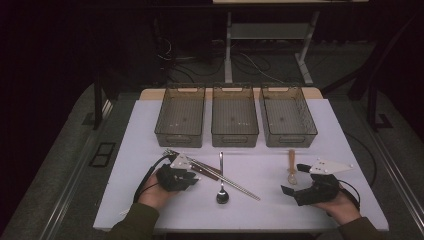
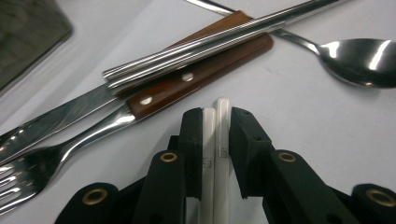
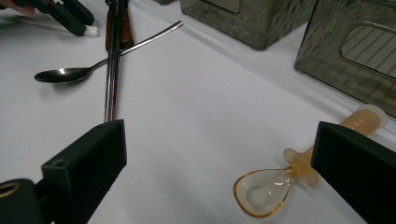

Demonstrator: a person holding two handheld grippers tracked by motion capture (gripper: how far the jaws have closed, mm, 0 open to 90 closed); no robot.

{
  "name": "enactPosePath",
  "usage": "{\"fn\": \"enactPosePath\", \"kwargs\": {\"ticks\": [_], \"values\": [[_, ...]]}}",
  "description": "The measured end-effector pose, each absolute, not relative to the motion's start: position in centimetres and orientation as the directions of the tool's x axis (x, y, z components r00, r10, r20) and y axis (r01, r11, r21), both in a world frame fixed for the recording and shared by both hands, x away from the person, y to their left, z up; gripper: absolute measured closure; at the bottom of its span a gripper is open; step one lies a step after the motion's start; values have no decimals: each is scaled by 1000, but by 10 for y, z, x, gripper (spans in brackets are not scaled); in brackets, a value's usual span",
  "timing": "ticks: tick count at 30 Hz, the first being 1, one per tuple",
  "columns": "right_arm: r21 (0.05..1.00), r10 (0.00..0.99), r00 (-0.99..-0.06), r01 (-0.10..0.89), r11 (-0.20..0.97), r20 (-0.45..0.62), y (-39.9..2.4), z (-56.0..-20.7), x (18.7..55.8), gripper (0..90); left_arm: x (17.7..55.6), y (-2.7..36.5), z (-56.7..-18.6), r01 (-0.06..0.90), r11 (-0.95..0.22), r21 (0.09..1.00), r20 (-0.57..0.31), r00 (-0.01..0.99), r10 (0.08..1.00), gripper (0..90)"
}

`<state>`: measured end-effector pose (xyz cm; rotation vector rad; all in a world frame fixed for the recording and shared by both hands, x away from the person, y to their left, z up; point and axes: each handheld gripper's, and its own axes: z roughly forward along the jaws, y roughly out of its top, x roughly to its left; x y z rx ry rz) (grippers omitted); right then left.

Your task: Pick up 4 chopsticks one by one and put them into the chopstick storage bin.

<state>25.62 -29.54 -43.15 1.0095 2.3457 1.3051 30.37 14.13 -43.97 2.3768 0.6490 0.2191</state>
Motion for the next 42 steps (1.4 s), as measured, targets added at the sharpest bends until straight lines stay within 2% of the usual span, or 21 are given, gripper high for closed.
{"fn": "enactPosePath", "kwargs": {"ticks": [27,37,42], "values": [[826,690,-718,443,349,94,-296,-432,257,32,318,166,-438,461,-630,626,52,781,623,746],[826,690,-717,443,348,94,-296,-432,257,32,317,168,-437,460,-617,638,44,778,627,739],[826,691,-716,445,347,95,-296,-431,257,32,312,170,-429,459,-578,675,20,771,636,677]]}}
